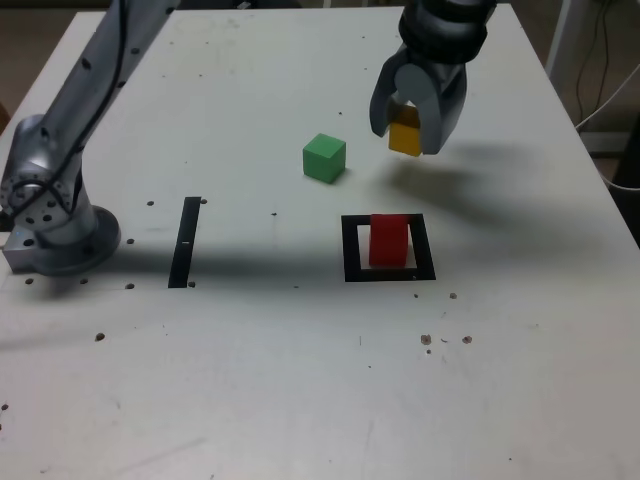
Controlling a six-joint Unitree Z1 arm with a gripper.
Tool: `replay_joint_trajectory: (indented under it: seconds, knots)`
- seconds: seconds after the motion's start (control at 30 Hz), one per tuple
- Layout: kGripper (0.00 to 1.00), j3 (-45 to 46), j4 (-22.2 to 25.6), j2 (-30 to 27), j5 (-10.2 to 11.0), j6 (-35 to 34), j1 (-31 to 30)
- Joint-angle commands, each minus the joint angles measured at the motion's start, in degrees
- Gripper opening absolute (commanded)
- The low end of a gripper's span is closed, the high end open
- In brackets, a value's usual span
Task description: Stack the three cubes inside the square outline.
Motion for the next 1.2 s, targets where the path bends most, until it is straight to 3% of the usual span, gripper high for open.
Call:
replay_joint_trajectory:
  seconds: [0.0, 0.47, 0.83, 1.17]
  knots:
    - [0.36, 1.1, 0.3, -1.7, -0.6, -1.3, -0.7]
    - [0.36, 8.0, 2.4, -9.6, -6.0, -18.6, -7.5]
    - [0.36, 9.6, 2.7, -9.4, -9.8, -29.8, -11.6]
    - [0.36, 10.3, 2.1, -8.2, -11.4, -32.9, -13.1]
